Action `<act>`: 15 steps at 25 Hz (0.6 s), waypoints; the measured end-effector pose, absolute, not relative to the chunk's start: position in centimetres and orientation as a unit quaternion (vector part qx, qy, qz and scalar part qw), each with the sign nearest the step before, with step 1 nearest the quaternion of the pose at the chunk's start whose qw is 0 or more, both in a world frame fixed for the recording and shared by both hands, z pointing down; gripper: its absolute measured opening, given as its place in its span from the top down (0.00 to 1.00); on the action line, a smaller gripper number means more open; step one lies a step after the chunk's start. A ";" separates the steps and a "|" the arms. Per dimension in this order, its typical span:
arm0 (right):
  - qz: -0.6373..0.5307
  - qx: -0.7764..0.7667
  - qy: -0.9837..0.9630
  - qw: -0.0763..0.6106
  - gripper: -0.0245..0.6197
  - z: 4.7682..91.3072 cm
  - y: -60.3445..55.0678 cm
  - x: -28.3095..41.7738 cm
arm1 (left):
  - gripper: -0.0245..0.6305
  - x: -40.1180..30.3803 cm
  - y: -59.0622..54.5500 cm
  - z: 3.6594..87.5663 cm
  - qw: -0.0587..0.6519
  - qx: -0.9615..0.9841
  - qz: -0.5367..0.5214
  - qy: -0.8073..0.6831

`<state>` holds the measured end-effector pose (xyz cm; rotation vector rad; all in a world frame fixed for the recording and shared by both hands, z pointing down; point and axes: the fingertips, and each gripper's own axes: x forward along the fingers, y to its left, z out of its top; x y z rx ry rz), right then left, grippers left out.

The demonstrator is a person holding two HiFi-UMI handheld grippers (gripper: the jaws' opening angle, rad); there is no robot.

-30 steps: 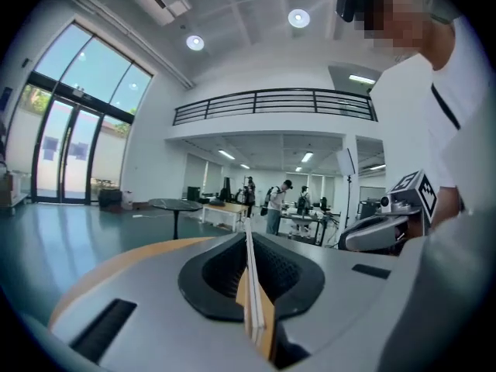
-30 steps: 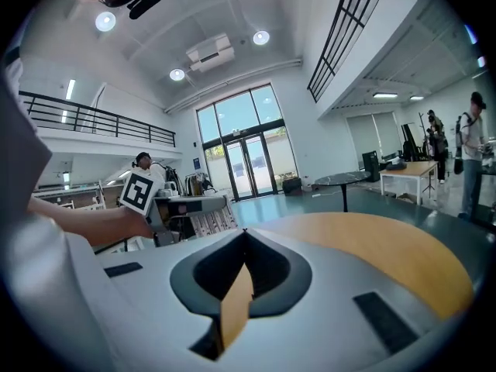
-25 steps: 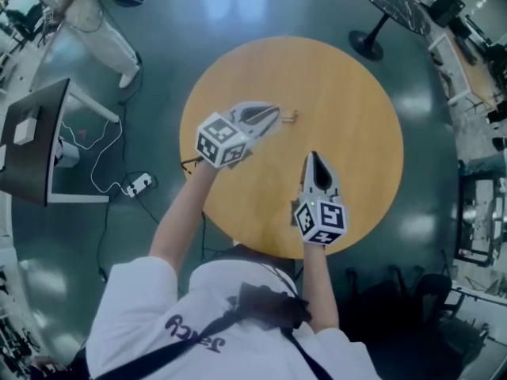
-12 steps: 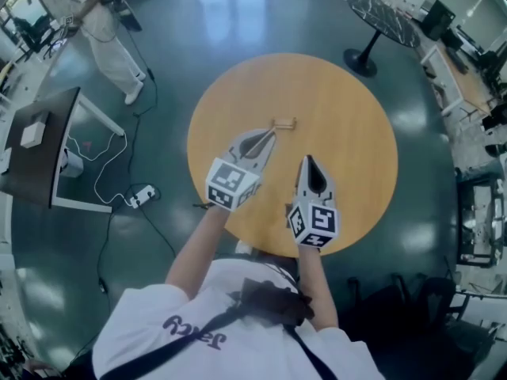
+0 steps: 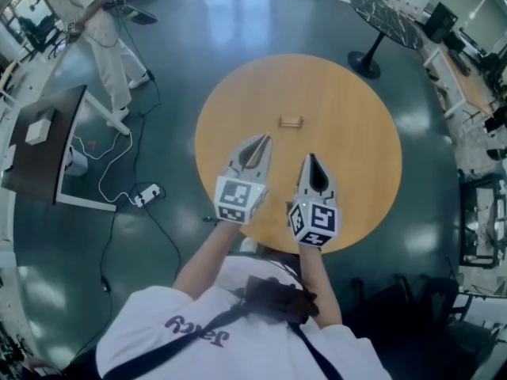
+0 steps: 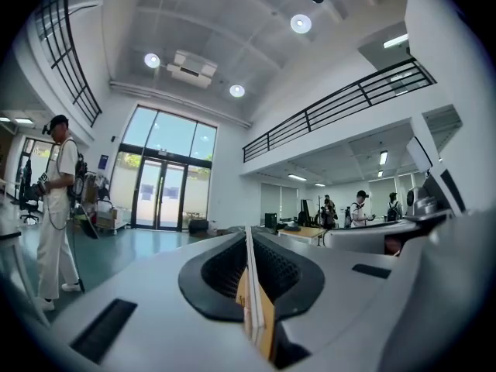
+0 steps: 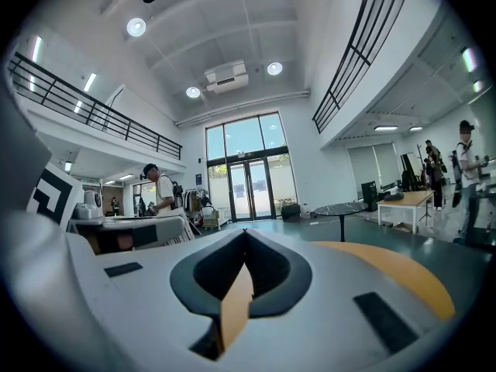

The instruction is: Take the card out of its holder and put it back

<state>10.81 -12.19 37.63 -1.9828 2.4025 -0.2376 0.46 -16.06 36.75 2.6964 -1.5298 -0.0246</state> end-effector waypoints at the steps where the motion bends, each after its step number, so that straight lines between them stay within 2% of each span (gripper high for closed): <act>1: -0.076 -0.635 0.769 0.008 0.96 37.6 -12.2 10.9 | 0.92 0.4 -16.0 37.0 0.022 0.868 -0.007 -0.495; 15: -0.098 -0.640 0.762 -0.024 0.96 40.0 -12.9 11.0 | 0.92 -0.7 -17.3 39.9 0.041 0.876 -0.012 -0.481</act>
